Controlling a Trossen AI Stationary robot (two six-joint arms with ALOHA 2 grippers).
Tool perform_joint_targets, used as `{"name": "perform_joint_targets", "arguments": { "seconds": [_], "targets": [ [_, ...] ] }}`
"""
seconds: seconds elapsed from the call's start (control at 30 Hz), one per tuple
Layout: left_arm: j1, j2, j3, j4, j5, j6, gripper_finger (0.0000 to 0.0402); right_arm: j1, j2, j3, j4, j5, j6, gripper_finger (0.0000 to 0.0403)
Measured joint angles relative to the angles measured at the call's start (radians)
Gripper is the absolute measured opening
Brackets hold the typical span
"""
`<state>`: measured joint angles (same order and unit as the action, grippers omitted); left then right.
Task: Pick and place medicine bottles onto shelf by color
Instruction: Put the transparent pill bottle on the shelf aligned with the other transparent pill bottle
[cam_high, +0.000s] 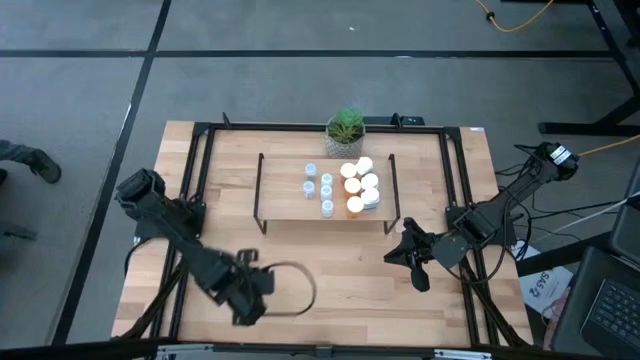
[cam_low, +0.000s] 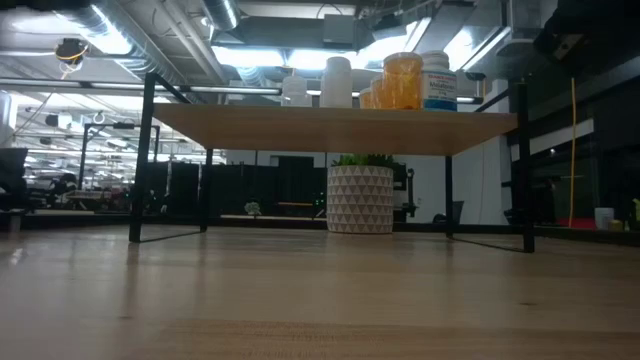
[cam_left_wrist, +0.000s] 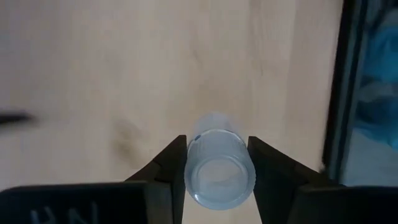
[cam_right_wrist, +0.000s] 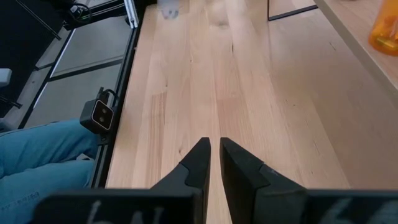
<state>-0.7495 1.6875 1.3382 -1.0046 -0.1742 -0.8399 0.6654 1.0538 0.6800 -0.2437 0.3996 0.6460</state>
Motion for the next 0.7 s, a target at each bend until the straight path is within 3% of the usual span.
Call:
{"name": "perform_joint_targets", "arguments": {
  "seconds": [0.17,0.27,0.5,0.7],
  "targets": [
    [0.163,-0.003,0.221,-0.234,-0.130,0.186,0.0124,0.000,0.000,0.000,0.000,0.000,0.000,0.0039],
    [0.293,-0.003,0.315,-0.260,-0.149,0.276,0.0123,0.000,0.000,0.000,0.000,0.000,0.000,0.0039],
    [0.574,-0.002,0.396,-0.194,-0.068,0.470,0.0123,0.000,0.000,0.000,0.000,-0.004,0.000,0.0039],
    [0.687,-0.002,0.397,-0.150,0.013,0.511,0.0122,0.000,0.000,0.000,-0.004,-0.009,0.000,0.0039]
  ]
}}
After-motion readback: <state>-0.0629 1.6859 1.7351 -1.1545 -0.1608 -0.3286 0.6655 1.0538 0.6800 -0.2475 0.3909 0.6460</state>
